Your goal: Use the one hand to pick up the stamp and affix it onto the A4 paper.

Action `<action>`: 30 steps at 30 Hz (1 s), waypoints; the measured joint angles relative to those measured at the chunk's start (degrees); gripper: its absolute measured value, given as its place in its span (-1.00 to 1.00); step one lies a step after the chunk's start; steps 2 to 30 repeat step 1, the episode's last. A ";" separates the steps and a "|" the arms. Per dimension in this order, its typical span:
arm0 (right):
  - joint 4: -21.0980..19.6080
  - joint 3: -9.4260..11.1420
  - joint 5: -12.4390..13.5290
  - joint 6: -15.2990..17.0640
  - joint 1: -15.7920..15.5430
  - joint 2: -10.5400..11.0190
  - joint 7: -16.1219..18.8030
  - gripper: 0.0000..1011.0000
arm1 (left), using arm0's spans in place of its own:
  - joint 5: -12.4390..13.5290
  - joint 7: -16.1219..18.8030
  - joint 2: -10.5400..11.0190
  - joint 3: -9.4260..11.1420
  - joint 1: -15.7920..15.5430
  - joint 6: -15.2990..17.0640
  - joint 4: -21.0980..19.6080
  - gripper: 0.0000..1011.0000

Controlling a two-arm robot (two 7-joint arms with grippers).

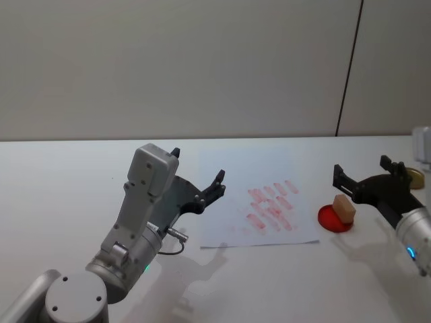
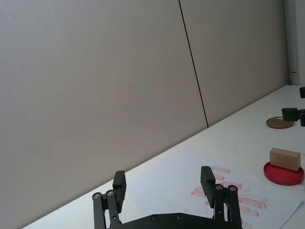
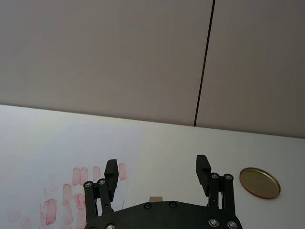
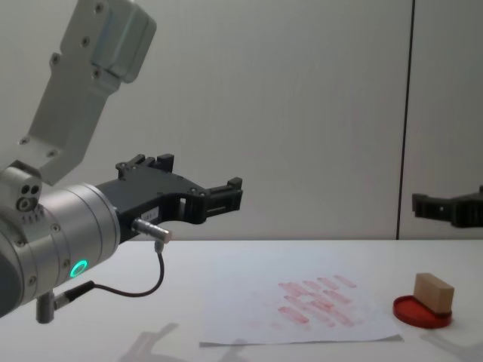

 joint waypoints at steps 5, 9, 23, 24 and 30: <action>-0.67 0.09 0.01 -0.36 -0.40 0.20 -0.05 0.98 | 0.00 0.00 0.00 0.00 0.00 0.00 0.00 0.96; -0.67 0.09 0.01 -0.36 -0.40 0.20 -0.05 0.98 | 0.00 0.00 0.00 0.00 0.00 0.00 0.00 0.96; -0.67 0.09 0.01 -0.36 -0.40 0.20 -0.05 0.98 | 0.00 0.00 0.00 0.00 0.00 0.00 0.00 0.96; -0.67 0.09 0.01 -0.36 -0.40 0.20 -0.05 0.98 | 0.00 0.00 0.00 0.00 0.00 0.00 0.00 0.96; -0.67 0.09 0.01 -0.36 -0.40 0.20 -0.05 0.98 | 0.00 0.00 0.00 0.00 0.00 0.00 0.00 0.96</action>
